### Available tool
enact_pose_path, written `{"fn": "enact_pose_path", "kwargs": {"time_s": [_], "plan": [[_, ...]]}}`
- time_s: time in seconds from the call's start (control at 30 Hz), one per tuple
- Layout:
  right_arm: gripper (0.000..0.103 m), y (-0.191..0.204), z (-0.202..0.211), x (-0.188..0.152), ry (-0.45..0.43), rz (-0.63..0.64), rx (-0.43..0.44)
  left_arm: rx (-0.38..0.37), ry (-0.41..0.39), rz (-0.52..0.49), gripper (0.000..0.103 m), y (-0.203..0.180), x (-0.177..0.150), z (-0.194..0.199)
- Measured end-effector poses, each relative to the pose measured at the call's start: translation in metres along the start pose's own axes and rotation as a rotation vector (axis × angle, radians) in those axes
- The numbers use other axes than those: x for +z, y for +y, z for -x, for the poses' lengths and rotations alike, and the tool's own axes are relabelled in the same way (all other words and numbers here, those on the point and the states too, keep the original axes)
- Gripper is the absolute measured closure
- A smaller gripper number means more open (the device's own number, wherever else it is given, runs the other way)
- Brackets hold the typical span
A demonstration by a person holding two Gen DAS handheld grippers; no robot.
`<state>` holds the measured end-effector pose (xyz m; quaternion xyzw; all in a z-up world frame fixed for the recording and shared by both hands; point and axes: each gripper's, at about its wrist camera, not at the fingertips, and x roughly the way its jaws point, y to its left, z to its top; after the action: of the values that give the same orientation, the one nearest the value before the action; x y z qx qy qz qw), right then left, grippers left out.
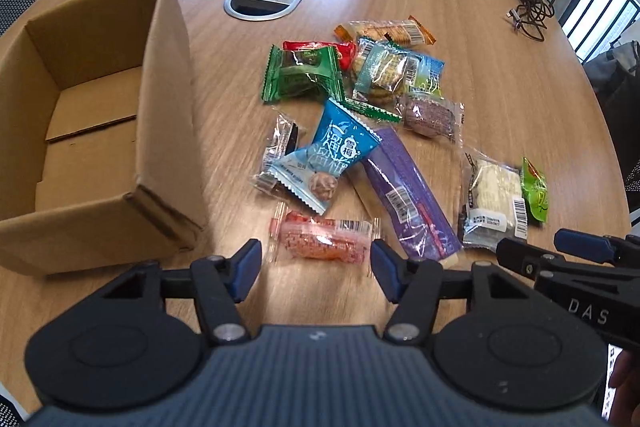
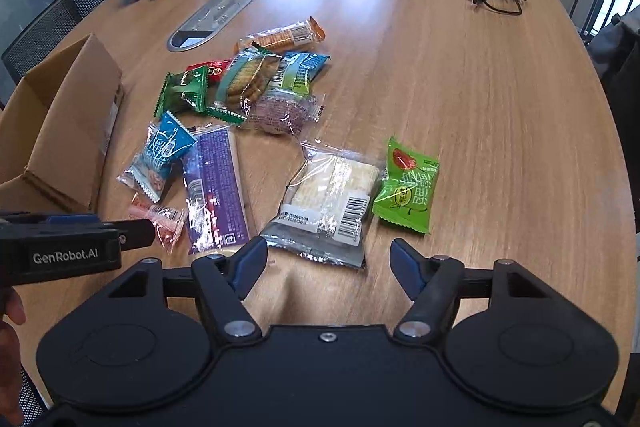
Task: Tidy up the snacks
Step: 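Move left gripper to the orange candy packet while right gripper approaches the clear pastry packet, then close left gripper on the orange candy packet while right gripper closes on the pastry packet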
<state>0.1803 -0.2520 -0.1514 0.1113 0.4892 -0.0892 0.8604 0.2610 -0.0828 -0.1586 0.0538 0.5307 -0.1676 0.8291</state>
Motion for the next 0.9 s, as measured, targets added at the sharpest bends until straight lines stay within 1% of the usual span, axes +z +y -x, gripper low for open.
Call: {"fn": "enact_pose_path", "kwargs": {"time_s": [0.17, 0.27, 0.43, 0.5, 0.6, 0.8, 0.83, 0.87, 0.9], "plan": [[0.037, 0.001, -0.012, 0.007, 0.016, -0.014, -0.004, -0.001, 0.006, -0.012, 0.044, -0.003, 0.005, -0.012], [0.037, 0.001, -0.017, 0.011, 0.022, -0.025, -0.005, 0.026, 0.006, -0.024, 0.043, -0.006, 0.008, -0.017], [0.036, 0.003, -0.027, 0.015, 0.03, -0.03, -0.016, 0.041, 0.012, -0.042, 0.041, -0.009, 0.011, -0.024], [0.034, 0.004, -0.031, 0.016, 0.034, -0.029, -0.021, 0.043, 0.014, -0.045, 0.04, -0.008, 0.011, -0.026], [0.028, 0.006, -0.036, 0.016, 0.037, -0.026, -0.025, 0.049, 0.039, -0.046, 0.039, -0.007, 0.01, -0.031], [0.028, 0.01, -0.044, 0.016, 0.043, -0.018, -0.04, 0.041, 0.018, -0.054, 0.039, -0.006, 0.008, -0.031], [0.028, 0.01, -0.046, 0.016, 0.046, -0.016, -0.045, 0.037, 0.015, -0.05, 0.044, -0.006, 0.008, -0.03], [0.028, 0.01, -0.049, 0.016, 0.05, -0.012, -0.051, 0.03, 0.011, -0.05, 0.054, -0.006, 0.007, -0.029], [0.03, 0.011, -0.049, 0.015, 0.043, 0.002, -0.067, 0.021, 0.007, -0.05, 0.058, -0.006, 0.007, -0.027]]}}
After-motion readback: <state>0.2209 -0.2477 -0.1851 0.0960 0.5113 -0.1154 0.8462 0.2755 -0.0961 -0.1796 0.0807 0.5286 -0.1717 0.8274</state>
